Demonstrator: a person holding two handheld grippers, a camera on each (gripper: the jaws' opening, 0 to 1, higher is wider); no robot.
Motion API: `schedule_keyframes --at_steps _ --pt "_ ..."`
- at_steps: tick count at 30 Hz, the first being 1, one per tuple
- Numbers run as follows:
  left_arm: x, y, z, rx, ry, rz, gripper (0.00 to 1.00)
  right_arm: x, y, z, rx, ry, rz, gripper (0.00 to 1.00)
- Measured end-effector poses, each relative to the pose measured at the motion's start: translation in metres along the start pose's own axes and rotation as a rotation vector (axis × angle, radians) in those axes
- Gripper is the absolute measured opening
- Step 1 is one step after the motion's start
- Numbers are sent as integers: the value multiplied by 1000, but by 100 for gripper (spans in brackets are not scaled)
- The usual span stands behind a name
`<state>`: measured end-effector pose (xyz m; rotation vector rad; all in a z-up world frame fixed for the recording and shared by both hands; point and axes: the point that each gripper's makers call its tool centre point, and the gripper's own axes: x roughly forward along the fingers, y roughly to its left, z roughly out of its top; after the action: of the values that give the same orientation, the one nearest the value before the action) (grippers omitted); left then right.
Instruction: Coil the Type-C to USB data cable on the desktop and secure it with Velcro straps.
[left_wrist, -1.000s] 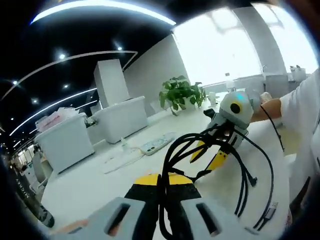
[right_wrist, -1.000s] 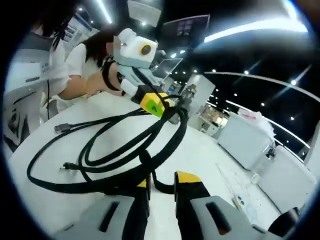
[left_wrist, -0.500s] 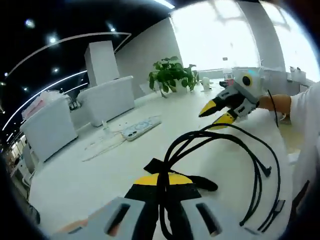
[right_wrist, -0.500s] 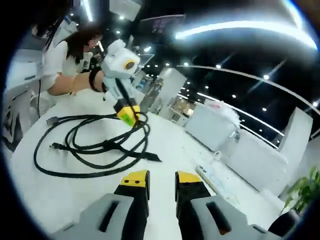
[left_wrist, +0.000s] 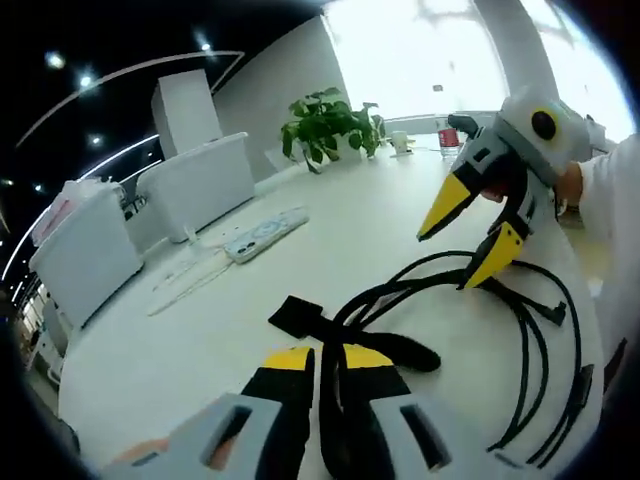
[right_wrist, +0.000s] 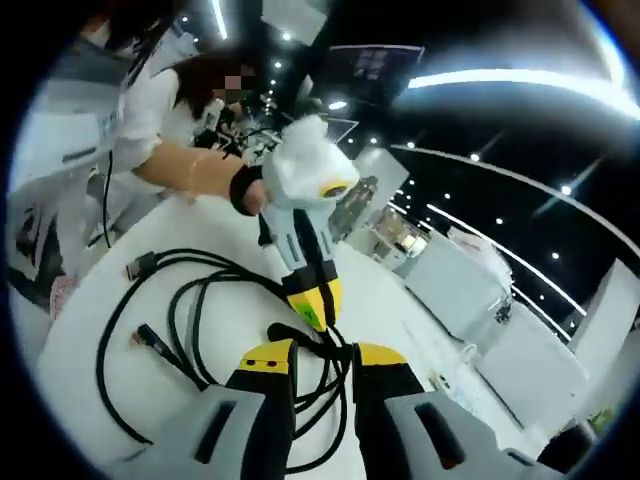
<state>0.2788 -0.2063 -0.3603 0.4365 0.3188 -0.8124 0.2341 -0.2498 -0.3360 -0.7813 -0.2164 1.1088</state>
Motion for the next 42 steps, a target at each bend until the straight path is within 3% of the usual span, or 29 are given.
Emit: schedule_keyframes --at_steps 5,9,13,18,23,29,37,42 --pt "-10 10 14 -8 -52 30 12 15 6 -8 -225 76 31 20" --pt "-7 20 28 -14 -105 56 12 29 10 -15 -300 110 72 20" --pt "5 21 25 -29 -102 44 12 35 11 -15 -332 96 84 18" --pt "14 22 5 -18 -45 54 11 41 9 -10 -270 46 69 16" --pt "15 16 1 -13 -30 38 7 44 2 -4 -63 -37 45 10" --pt "15 15 1 -21 -29 36 5 49 -5 -1 91 -80 21 10" --pt "16 12 -1 -6 -10 53 5 59 3 3 67 -57 25 7" --pt "14 13 -2 -23 -6 55 5 63 8 5 -9 -40 17 5"
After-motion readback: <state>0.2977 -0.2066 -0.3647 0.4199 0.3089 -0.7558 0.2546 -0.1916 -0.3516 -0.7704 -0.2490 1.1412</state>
